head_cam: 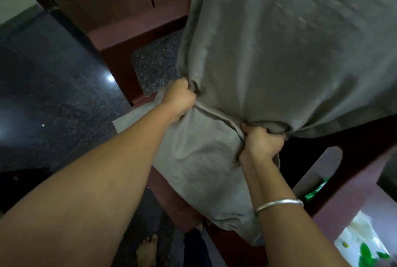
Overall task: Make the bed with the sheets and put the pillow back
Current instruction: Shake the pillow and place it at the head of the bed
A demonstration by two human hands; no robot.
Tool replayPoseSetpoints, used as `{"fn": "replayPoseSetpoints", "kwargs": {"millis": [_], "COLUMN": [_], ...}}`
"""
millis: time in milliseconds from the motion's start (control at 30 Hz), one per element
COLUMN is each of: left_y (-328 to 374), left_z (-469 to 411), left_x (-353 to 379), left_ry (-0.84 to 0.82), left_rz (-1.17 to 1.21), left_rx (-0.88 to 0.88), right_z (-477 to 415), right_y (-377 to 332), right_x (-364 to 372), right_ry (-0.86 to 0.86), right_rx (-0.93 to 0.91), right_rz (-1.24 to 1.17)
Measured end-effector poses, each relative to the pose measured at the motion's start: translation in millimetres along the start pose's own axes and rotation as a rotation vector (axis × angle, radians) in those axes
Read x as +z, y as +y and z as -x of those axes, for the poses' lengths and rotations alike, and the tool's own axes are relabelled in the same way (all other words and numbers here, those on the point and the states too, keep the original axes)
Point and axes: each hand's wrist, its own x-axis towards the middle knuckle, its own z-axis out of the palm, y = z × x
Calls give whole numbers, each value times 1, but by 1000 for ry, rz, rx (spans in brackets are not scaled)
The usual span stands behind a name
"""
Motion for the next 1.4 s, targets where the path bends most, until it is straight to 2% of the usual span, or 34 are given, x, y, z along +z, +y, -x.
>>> {"fn": "replayPoseSetpoints", "kwargs": {"millis": [67, 133, 267, 433, 700, 933, 1033, 1133, 1267, 1400], "left_y": [1, 3, 12, 9, -40, -109, -139, -165, -198, -225], "left_z": [21, 40, 82, 152, 312, 494, 585, 680, 816, 944], "left_x": [-17, -38, -95, -172, -306, -371, -369, -352, -311, -254], "left_ry": [-74, -105, -96, 52, 514, 993, 1198, 1336, 1520, 1712], "left_rz": [340, 535, 574, 633, 840, 866, 853, 945, 1058, 1051], "left_rx": [-66, -57, 28, 27, 44, 30, 13, 38, 83, 33], "right_z": [16, 34, 72, 146, 325, 483, 543, 591, 642, 676], "right_y": [-6, -15, -47, -89, -115, -78, -48, -8, 49, 94], "right_x": [-4, -9, -19, -29, -51, -103, -152, -214, -319, -437], "right_ry": [-57, -134, -325, -631, -1181, -1608, -1792, -1966, -2147, -2324], "right_rx": [-40, -59, -136, -200, -271, -268, -292, -323, -361, -363], "right_rz": [-77, -140, -189, -158, -93, 25, 61, 135, 228, 251]}}
